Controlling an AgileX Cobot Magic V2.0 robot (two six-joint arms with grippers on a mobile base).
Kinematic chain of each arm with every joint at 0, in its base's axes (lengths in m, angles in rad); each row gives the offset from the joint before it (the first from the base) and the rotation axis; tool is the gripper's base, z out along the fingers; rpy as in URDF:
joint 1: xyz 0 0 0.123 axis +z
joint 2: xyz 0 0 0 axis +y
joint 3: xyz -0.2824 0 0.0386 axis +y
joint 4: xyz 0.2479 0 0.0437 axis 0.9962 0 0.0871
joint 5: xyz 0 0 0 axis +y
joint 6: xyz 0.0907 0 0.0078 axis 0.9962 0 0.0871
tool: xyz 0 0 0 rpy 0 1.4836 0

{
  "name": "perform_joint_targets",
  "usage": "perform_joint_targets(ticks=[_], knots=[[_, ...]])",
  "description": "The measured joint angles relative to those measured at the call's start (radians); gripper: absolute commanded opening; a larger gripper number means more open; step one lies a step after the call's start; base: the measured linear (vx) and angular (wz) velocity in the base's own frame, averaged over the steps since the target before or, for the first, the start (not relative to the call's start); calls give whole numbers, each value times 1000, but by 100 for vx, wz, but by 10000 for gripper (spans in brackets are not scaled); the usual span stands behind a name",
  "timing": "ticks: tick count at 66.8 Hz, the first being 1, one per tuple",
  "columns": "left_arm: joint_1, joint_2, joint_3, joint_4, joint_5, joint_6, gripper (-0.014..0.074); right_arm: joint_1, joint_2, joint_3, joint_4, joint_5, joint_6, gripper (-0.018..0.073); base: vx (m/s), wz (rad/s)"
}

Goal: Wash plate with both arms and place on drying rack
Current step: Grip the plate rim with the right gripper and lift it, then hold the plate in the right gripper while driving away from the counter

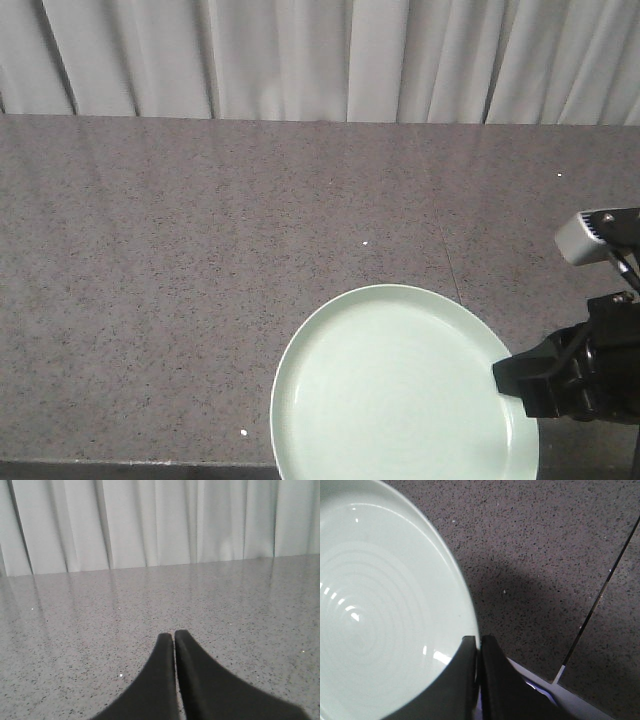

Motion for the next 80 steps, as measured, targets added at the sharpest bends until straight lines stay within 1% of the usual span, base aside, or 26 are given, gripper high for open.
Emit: perform_joint_targets(ticks=[80], knots=[[0, 0, 0, 0, 0, 0, -6, 0, -18, 0, 0, 5, -1, -4, -1, 2]])
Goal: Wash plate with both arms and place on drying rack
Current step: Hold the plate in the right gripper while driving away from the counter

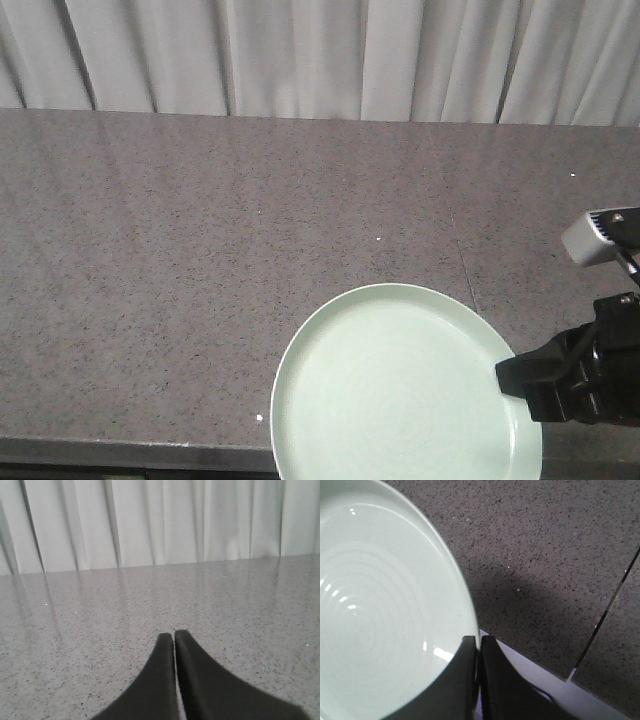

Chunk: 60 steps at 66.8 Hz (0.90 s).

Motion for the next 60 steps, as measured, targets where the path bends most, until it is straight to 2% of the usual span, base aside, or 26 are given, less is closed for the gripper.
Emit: perform_joint_targets(ticks=[60], knots=[[0, 0, 0, 0, 0, 0, -6, 0, 0, 0, 0, 2, 0, -4, -8, 26]])
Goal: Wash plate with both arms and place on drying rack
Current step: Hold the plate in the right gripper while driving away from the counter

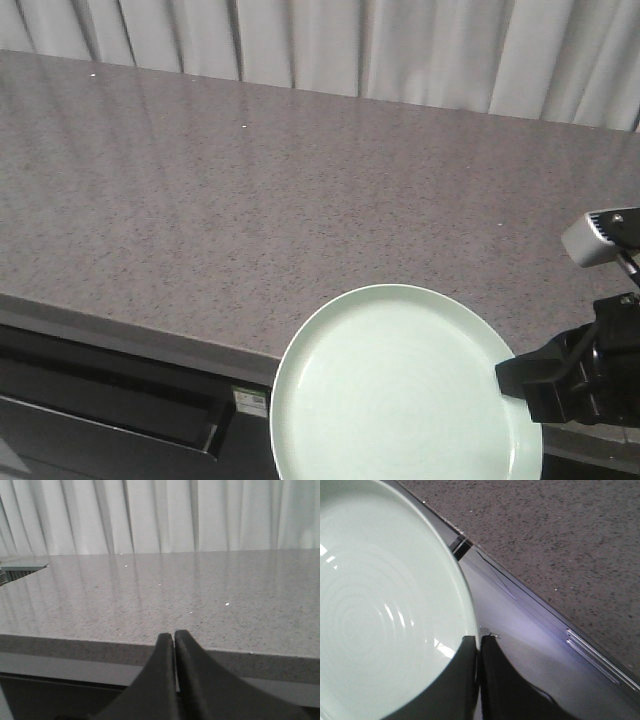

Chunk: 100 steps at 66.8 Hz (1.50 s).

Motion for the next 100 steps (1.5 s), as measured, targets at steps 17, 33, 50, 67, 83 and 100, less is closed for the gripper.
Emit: perform_joint_targets(ticks=[17, 33, 50, 67, 83, 100], knots=[[0, 0, 0, 0, 0, 0, -6, 0, 0, 0, 0, 0, 0, -4, -10, 40], [0, 0, 0, 0, 0, 0, -6, 0, 0, 0, 0, 0, 0, -4, -10, 41], [0, 0, 0, 0, 0, 0, -6, 0, 0, 0, 0, 0, 0, -4, -10, 41], [0, 0, 0, 0, 0, 0, -6, 0, 0, 0, 0, 0, 0, -4, -9, 39], [0, 0, 0, 0, 0, 0, -6, 0, 0, 0, 0, 1, 0, -4, -8, 39], [0, 0, 0, 0, 0, 0, -6, 0, 0, 0, 0, 1, 0, -4, -6, 35]])
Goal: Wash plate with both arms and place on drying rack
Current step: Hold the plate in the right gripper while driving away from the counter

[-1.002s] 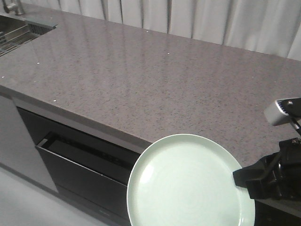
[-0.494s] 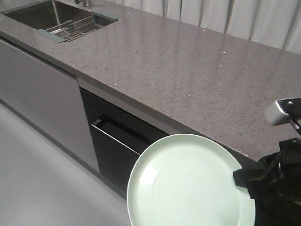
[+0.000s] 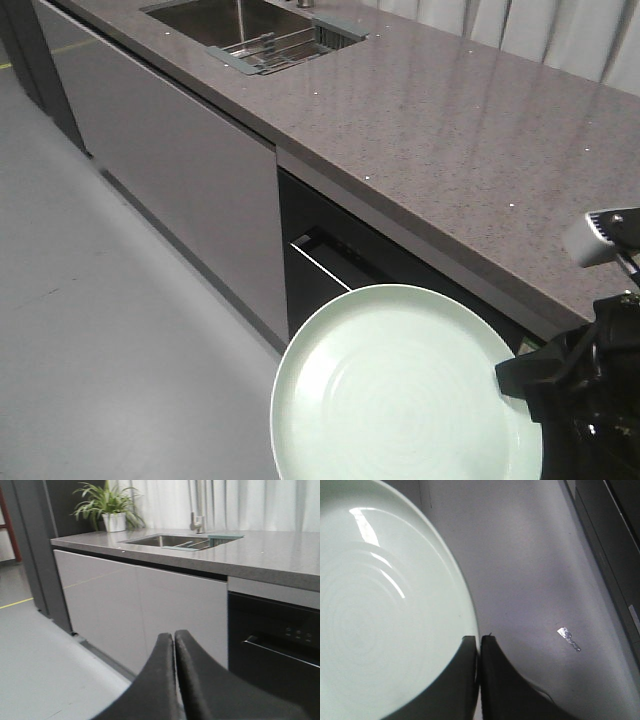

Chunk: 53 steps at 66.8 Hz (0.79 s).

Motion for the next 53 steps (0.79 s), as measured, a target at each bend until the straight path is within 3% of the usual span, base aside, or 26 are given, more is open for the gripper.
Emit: perform_joint_targets(ticks=[53], knots=[[0, 0, 0, 0, 0, 0, -6, 0, 0, 0, 0, 15, 0, -4, -4, 39]])
